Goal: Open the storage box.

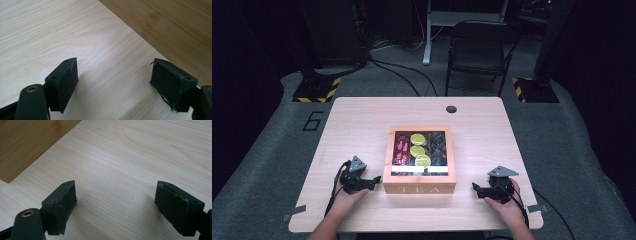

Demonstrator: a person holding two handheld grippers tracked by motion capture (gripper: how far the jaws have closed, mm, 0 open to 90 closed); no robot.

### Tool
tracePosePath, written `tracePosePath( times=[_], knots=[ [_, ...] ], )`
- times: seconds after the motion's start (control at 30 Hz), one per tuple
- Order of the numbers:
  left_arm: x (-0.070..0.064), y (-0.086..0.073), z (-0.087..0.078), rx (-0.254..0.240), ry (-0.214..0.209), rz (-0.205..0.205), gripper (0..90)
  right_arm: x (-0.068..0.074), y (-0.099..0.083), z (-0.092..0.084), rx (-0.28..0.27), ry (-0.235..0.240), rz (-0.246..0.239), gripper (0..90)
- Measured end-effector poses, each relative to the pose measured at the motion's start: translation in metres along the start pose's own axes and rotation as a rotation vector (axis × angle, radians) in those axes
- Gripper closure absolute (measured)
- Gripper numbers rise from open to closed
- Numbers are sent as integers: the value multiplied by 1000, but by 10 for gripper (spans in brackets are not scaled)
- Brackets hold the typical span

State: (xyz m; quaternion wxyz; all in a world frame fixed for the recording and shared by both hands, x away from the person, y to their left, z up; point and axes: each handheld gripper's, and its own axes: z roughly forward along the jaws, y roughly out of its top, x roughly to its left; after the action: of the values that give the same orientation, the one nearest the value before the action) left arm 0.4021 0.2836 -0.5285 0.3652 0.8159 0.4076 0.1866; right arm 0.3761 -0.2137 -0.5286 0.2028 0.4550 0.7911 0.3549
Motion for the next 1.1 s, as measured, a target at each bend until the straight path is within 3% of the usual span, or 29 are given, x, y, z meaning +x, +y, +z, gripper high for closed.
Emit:
tracePosePath(
  times=[0.1, 0.3, 0.47, 0.53, 0.77, 0.9, 1.1],
  knots=[
    [1, 1, 0, 7, 6, -3, 260, 0, 0, 0, -2, 0, 2, 183],
    [0, 3, -3, 34, 4, -7, 277, -4, 2, -6, 24, -8, 17, 346],
    [-1, 6, -9, 6, -7, -41, 312, -4, 2, -10, 33, -15, 22, 373],
    [-2, 7, -15, -20, -34, -77, 334, -2, 4, -13, 17, -15, 25, 386],
    [-8, 11, -28, -48, -44, -110, 383, 2, 8, -21, -23, 15, 30, 442],
    [-11, 15, -35, -53, -59, -95, 393, 8, 12, -26, -42, 18, 7, 439],
    [-16, 15, -47, -76, -62, -101, 402, 18, 19, -35, -89, 33, 17, 417]
  ],
)
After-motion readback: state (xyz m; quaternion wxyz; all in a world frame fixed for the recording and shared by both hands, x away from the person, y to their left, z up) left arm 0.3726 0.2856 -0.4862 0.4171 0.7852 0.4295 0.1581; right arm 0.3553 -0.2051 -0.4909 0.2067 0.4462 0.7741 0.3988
